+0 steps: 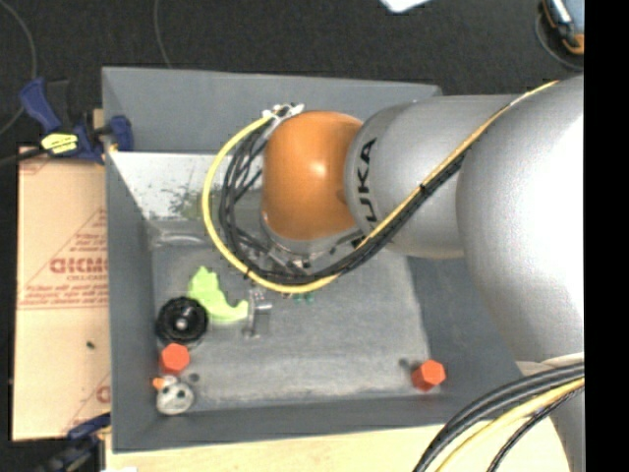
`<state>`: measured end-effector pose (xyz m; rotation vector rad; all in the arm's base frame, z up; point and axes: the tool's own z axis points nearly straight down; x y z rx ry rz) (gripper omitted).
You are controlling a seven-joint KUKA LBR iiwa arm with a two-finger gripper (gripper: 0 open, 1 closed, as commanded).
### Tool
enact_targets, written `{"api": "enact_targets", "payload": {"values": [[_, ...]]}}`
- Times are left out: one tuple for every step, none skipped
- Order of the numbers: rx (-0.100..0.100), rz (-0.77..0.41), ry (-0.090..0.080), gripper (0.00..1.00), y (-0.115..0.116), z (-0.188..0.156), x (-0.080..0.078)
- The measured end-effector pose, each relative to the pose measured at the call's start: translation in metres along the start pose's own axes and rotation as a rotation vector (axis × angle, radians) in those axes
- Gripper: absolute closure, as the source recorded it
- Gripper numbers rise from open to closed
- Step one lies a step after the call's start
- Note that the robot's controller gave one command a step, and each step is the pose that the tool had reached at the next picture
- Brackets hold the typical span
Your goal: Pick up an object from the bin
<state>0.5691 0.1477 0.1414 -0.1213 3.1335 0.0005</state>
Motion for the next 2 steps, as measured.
{"api": "enact_targets", "payload": {"values": [[0.001,-0.093,-0.009,0.00,-0.044,0.010,0.004],[0.001,-0.174,-0.003,0.00,-0.026,0.072,0.006]]}}
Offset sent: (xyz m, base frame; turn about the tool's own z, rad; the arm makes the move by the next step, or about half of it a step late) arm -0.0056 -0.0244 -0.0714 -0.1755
